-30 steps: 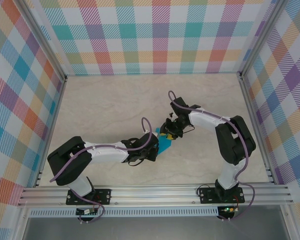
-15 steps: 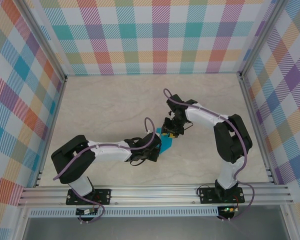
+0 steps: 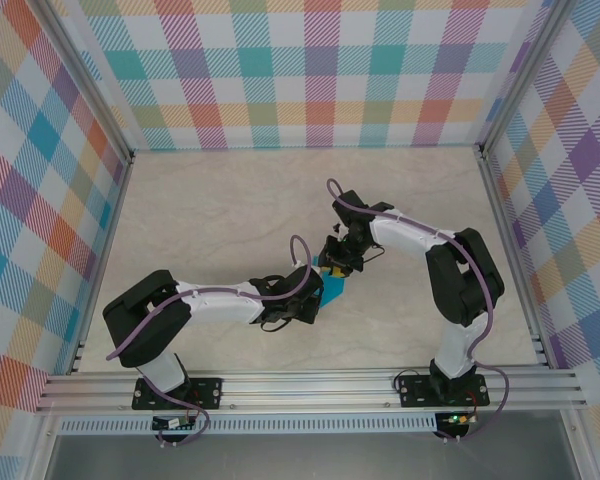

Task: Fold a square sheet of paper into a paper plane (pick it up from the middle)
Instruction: Fourth fold the wing at the center of the table.

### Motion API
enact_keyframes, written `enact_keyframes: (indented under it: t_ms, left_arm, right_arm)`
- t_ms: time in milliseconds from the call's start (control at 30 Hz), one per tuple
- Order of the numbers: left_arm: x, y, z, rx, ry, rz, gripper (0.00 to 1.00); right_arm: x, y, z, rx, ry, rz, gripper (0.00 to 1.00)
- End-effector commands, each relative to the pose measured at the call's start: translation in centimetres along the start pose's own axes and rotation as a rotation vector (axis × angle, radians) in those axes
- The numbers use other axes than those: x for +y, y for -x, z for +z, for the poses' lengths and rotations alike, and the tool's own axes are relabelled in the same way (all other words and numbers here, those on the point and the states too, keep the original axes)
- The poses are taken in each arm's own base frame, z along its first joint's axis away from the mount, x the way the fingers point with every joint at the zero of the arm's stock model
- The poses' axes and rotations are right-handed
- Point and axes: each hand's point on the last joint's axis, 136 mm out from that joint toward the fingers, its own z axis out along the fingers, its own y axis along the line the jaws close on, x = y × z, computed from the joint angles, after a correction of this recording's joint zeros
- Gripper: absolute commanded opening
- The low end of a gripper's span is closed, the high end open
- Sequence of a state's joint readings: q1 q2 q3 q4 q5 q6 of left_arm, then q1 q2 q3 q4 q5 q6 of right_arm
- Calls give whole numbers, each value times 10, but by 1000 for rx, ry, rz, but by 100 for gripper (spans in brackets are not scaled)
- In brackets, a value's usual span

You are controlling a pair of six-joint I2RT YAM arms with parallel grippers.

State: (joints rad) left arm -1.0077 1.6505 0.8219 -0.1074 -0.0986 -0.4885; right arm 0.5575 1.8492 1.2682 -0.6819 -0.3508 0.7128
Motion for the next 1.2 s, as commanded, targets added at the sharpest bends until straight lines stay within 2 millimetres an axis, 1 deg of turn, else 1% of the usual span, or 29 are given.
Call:
enact_keyframes:
  t_ms: [0, 100, 133, 167, 200, 233, 267, 433, 500, 567, 600, 700, 767, 833, 1000, 1100, 1167]
  left_arm:
    - [0, -3, -1, 13, 22, 25, 1]
    - [-1, -3, -1, 13, 19, 26, 1]
    - [-2, -2, -1, 11, 11, 22, 1]
    - [-3, -2, -1, 12, 5, 22, 1]
    - [-3, -2, -1, 11, 4, 20, 1]
    - [-4, -3, -1, 10, -1, 15, 0]
    - [-5, -3, -1, 6, -12, 12, 0]
    - [-13, -2, -3, 6, -115, -29, 0]
    - [-14, 1, -5, 4, -156, -55, 0]
    - [-14, 2, -5, 9, -195, -80, 0]
    - [-13, 1, -4, 15, -213, -97, 0]
    - [-12, 1, -4, 16, -270, -141, 0]
    - [-11, 4, -7, 3, -303, -165, 0]
    - [-10, 7, -11, -12, -323, -181, 0]
    - [-11, 8, -14, 3, -376, -204, 1]
    - [-11, 9, -13, 14, -400, -223, 1]
    - [-10, 8, -10, 22, -406, -233, 1]
  right_arm:
    - [-9, -1, -2, -4, -61, -10, 25]
    - [-14, 1, -4, -15, -112, -16, 18]
    - [-15, 2, -6, -20, -121, -21, 18]
    - [-13, 3, -7, -19, -117, -31, 20]
    - [-11, 3, -9, -18, -116, -39, 27]
    - [-9, 3, -13, -28, -111, -48, 31]
    - [-8, 3, -17, -37, -107, -64, 32]
    - [3, 1, -55, -159, -31, -127, 48]
    - [1, 0, -65, -204, 7, -123, 49]
    - [-5, -3, -70, -234, 38, -113, 47]
    - [-7, -6, -70, -243, 60, -112, 45]
    - [-5, -17, -68, -243, 145, -141, 39]
    - [2, -27, -63, -214, 216, -168, 36]
    - [5, -34, -57, -179, 269, -177, 30]
    - [22, -45, -43, -106, 394, -197, 14]
    - [31, -47, -35, -82, 429, -197, 13]
    - [33, -46, -27, -68, 427, -183, 13]
